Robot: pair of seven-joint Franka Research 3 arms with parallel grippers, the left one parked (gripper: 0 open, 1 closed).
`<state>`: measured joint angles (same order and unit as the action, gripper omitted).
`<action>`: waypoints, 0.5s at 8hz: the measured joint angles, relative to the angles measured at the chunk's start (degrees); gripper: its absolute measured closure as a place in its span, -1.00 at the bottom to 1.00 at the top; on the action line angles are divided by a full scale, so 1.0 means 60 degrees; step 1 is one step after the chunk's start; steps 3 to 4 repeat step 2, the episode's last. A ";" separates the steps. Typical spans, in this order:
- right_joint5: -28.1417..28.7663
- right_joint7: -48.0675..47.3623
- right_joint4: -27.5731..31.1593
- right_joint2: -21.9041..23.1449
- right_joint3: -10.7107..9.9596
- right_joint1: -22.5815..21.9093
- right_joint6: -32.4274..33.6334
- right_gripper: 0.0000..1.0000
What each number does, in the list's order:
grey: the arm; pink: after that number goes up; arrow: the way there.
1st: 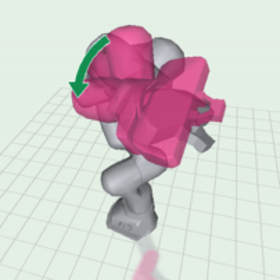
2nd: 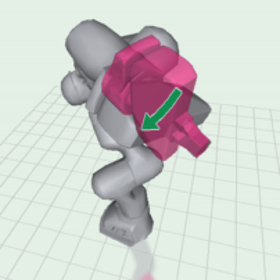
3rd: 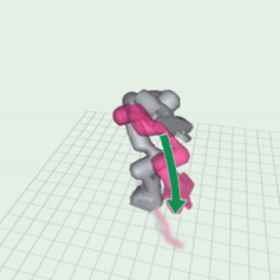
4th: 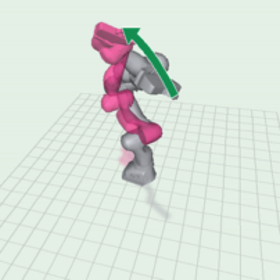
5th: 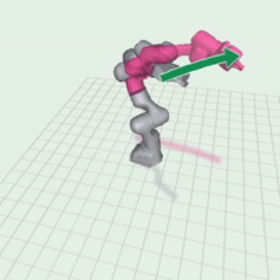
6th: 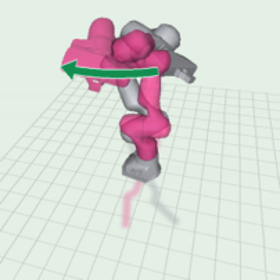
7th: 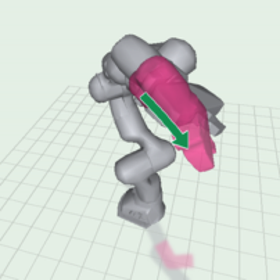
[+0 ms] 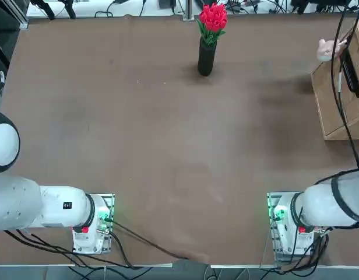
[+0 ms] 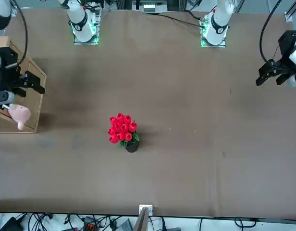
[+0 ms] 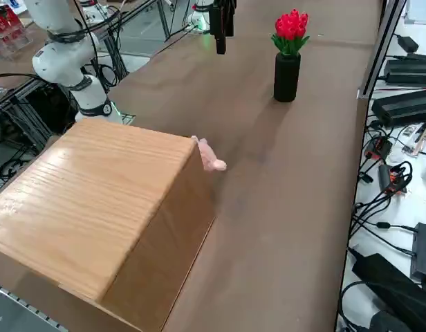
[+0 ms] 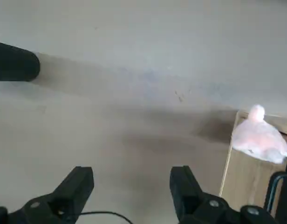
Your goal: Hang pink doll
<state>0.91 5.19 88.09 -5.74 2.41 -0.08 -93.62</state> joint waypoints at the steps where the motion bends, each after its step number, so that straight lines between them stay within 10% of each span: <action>1: -0.0082 -0.0118 0.0850 0.0522 0.0031 -0.0133 -0.0415 -1.00; 4: -0.0140 -0.0169 0.1364 0.0863 -0.0018 -0.0233 -0.0545 -1.00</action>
